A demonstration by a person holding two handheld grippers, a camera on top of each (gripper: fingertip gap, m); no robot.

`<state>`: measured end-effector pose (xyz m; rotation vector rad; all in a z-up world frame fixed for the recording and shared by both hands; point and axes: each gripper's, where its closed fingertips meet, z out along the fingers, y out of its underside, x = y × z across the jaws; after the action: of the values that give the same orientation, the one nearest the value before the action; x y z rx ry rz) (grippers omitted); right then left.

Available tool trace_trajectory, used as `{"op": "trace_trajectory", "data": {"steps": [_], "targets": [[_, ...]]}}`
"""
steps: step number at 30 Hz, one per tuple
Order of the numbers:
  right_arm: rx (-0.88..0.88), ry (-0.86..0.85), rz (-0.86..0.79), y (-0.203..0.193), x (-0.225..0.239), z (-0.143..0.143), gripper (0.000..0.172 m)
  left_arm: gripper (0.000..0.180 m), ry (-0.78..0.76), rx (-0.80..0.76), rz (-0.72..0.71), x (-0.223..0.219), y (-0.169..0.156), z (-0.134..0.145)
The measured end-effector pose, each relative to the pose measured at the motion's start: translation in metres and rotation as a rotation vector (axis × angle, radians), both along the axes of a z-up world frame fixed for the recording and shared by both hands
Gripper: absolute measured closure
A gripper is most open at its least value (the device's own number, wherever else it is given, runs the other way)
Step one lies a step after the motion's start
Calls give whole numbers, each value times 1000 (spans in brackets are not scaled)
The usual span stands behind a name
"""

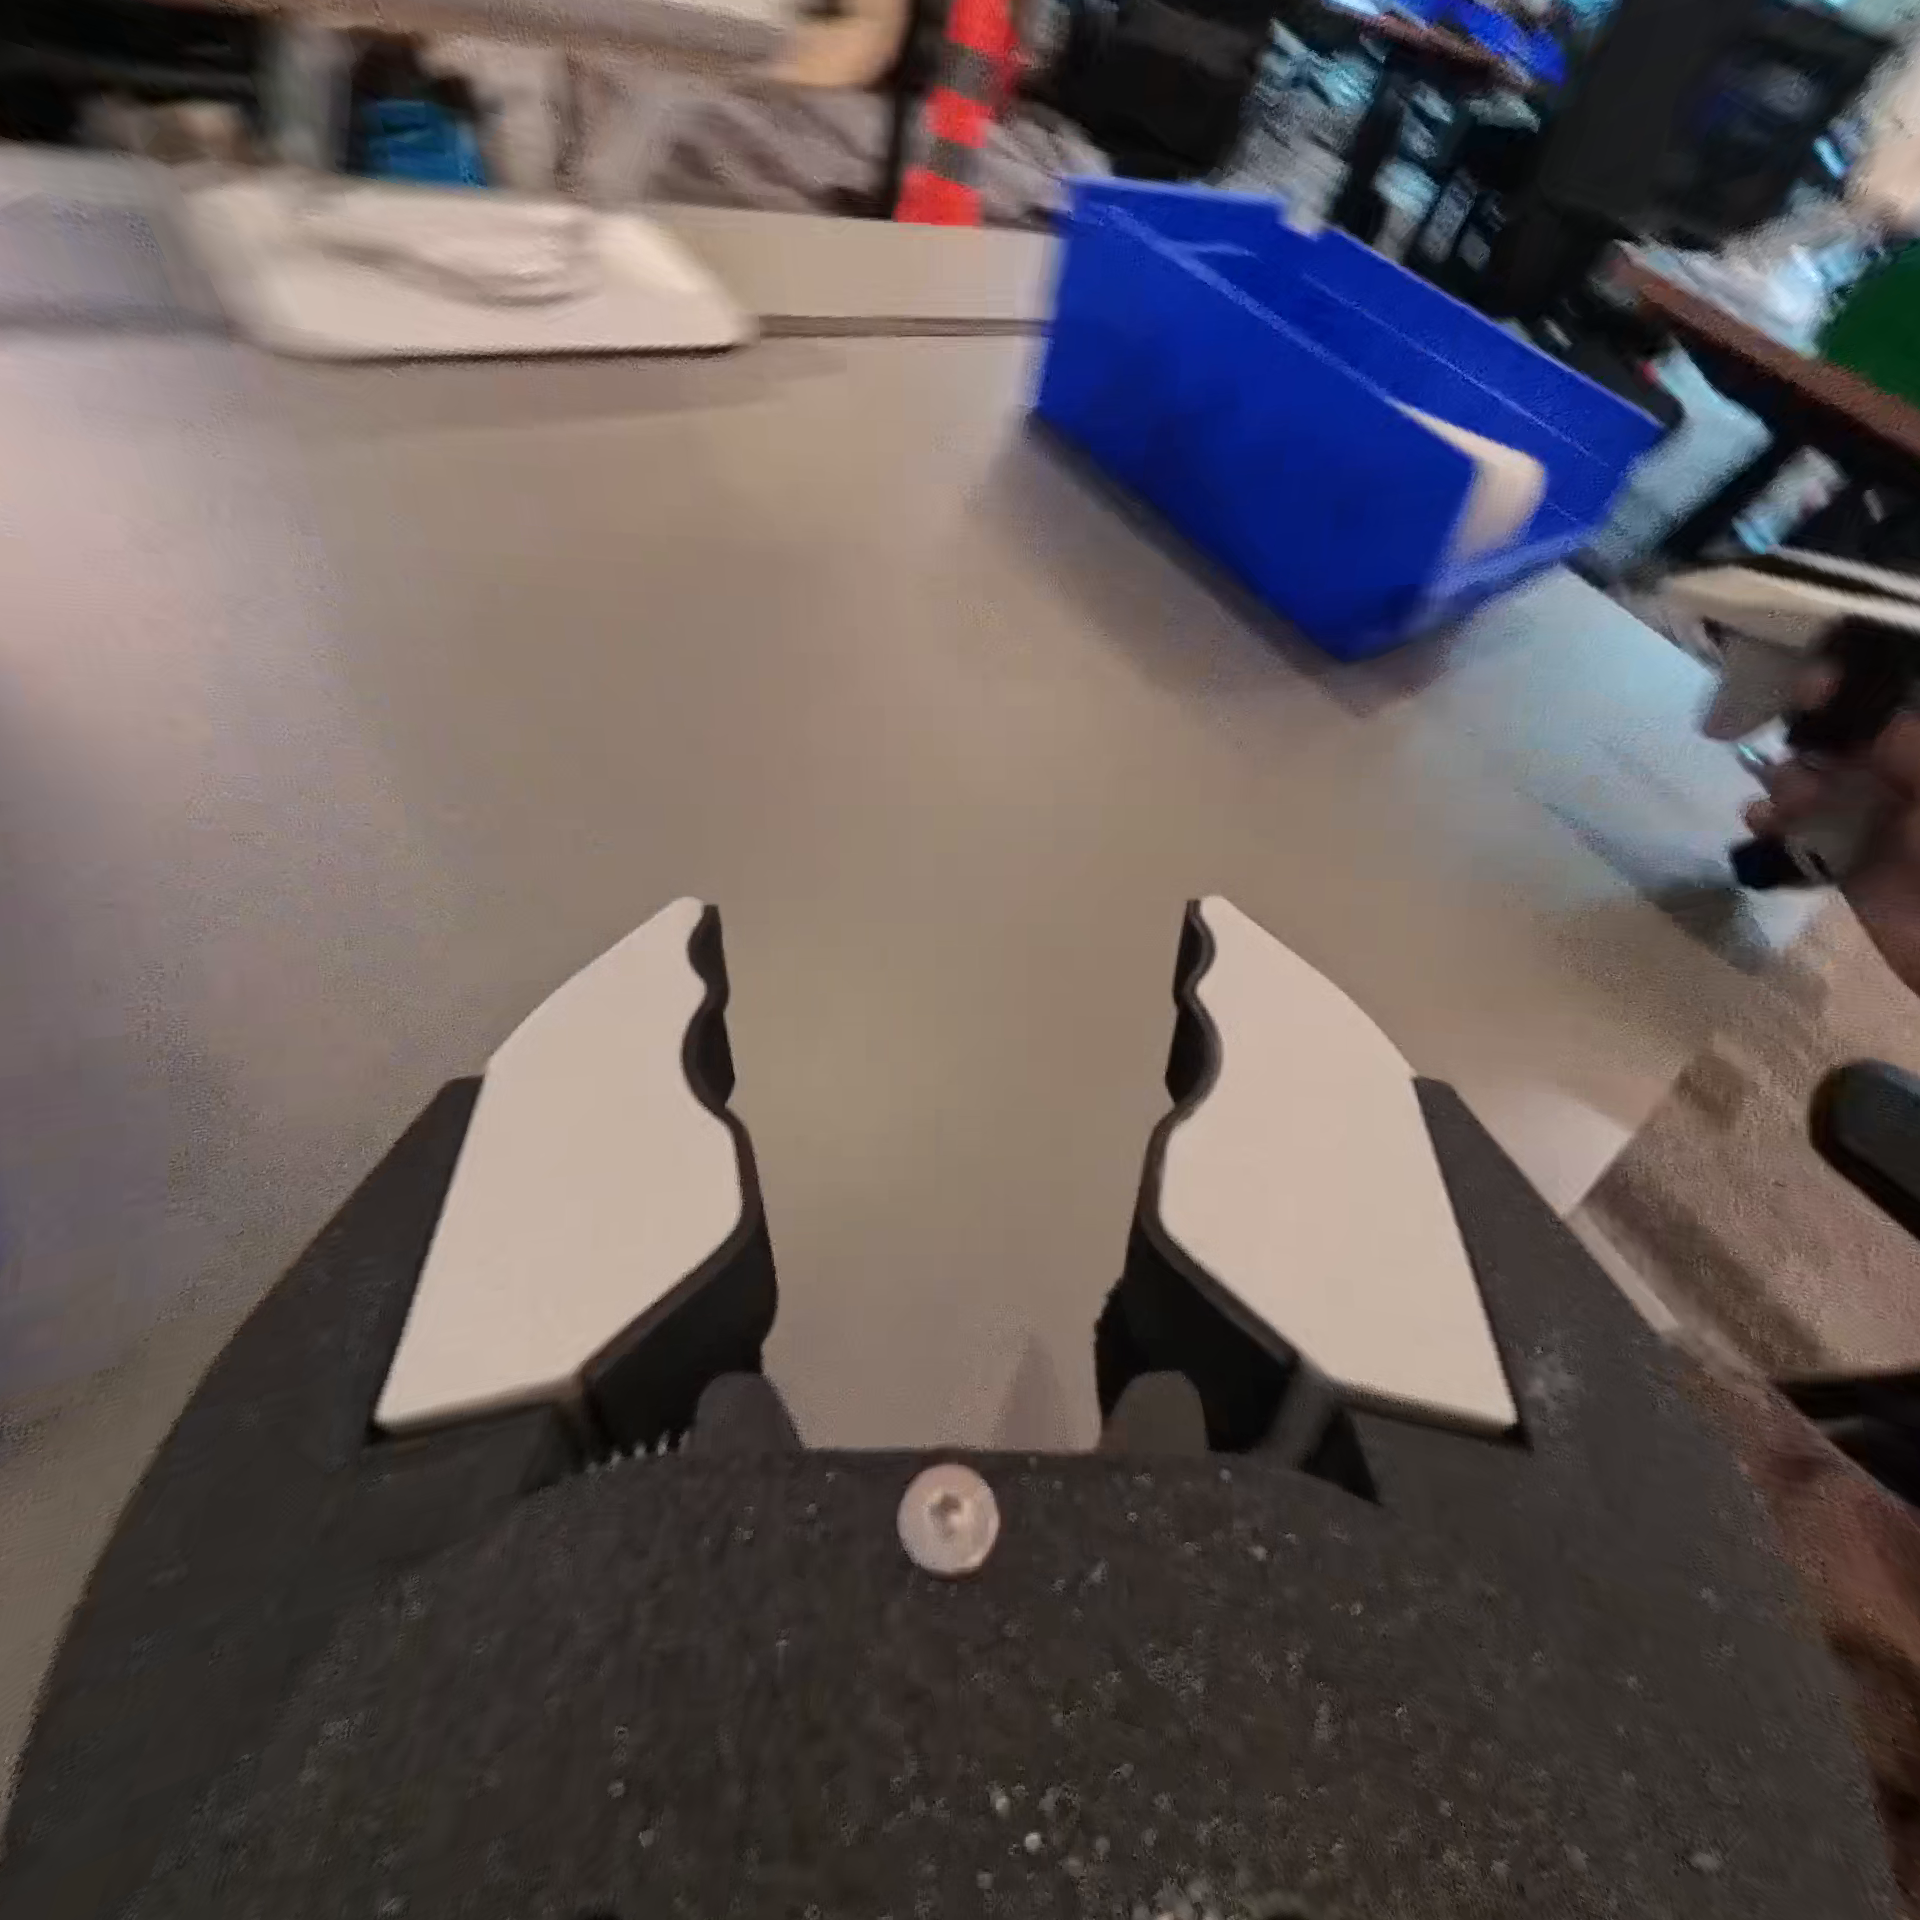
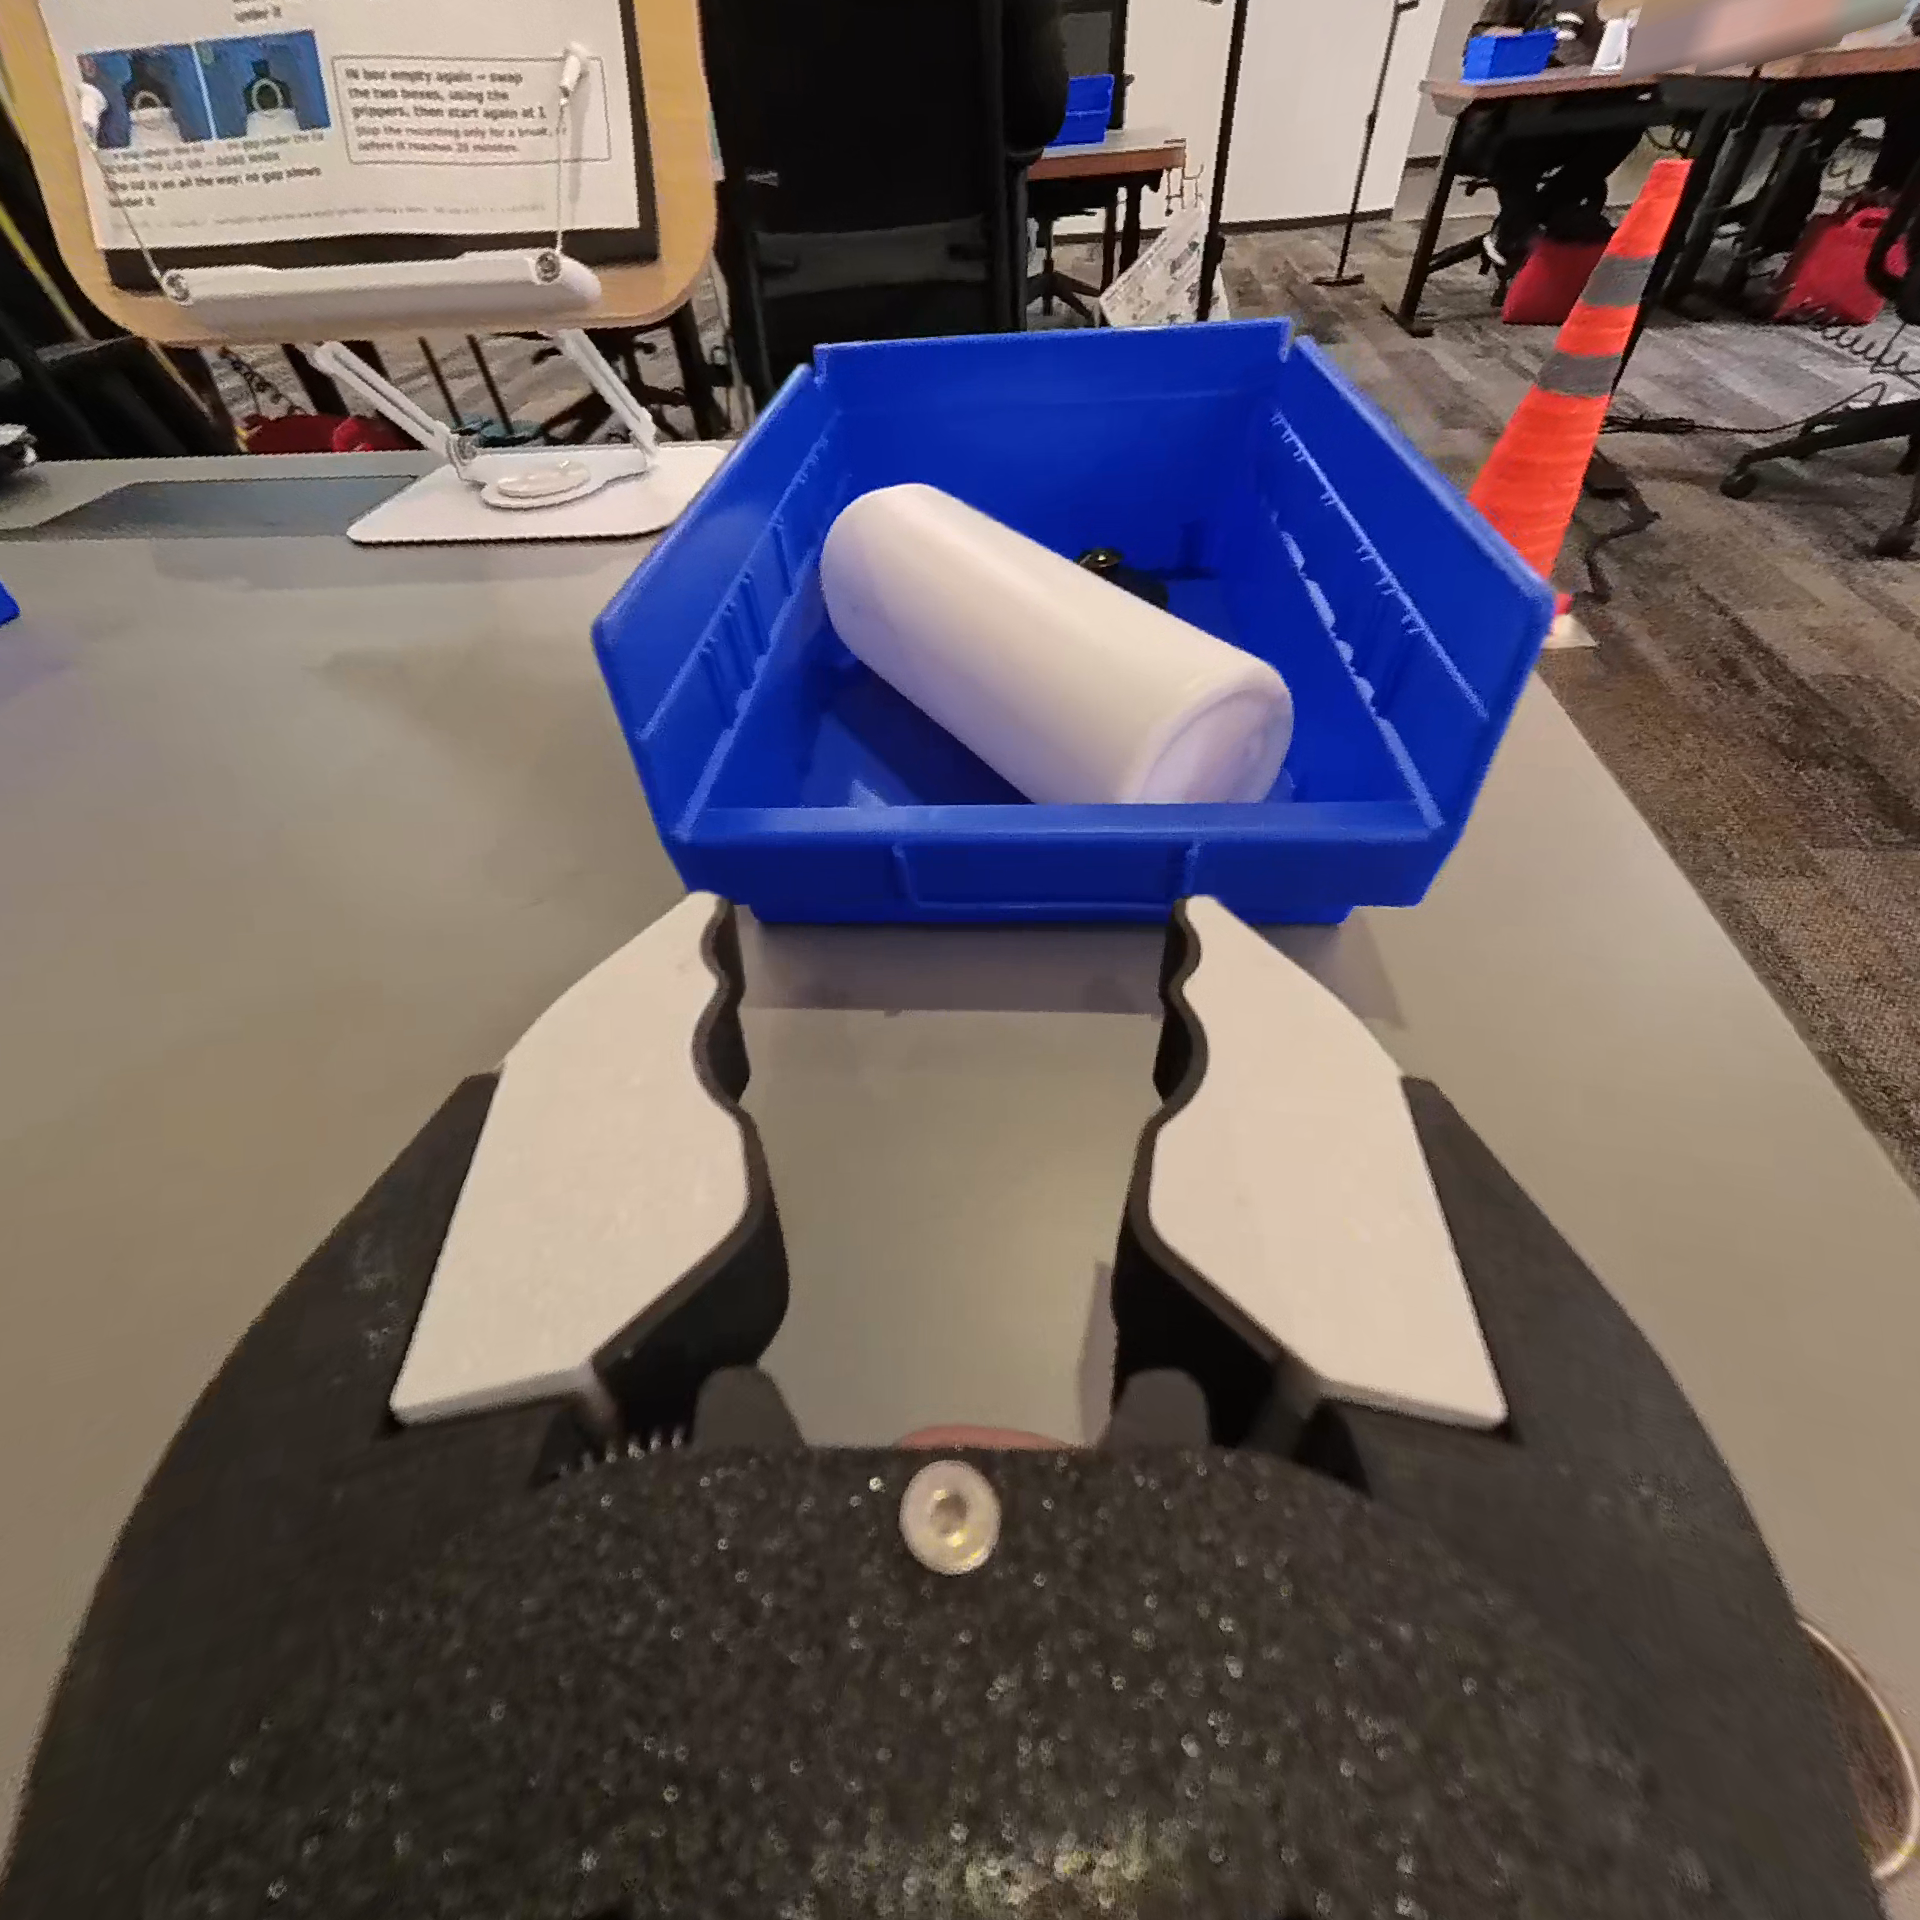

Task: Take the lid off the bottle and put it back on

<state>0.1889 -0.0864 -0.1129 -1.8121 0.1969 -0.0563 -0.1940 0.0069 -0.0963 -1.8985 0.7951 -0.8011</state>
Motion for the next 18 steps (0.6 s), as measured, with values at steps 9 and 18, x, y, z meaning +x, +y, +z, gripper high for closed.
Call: {"op": "trace_trajectory", "data": {"steps": [9, 18], "targets": [[-15, 8, -84, -16, 30, -5, 93, 86, -2, -37, -174, 309, -6, -7], [-17, 81, -102, -18, 43, -9, 95, 140, -49, -104, -40, 342, 31, -17]]}}
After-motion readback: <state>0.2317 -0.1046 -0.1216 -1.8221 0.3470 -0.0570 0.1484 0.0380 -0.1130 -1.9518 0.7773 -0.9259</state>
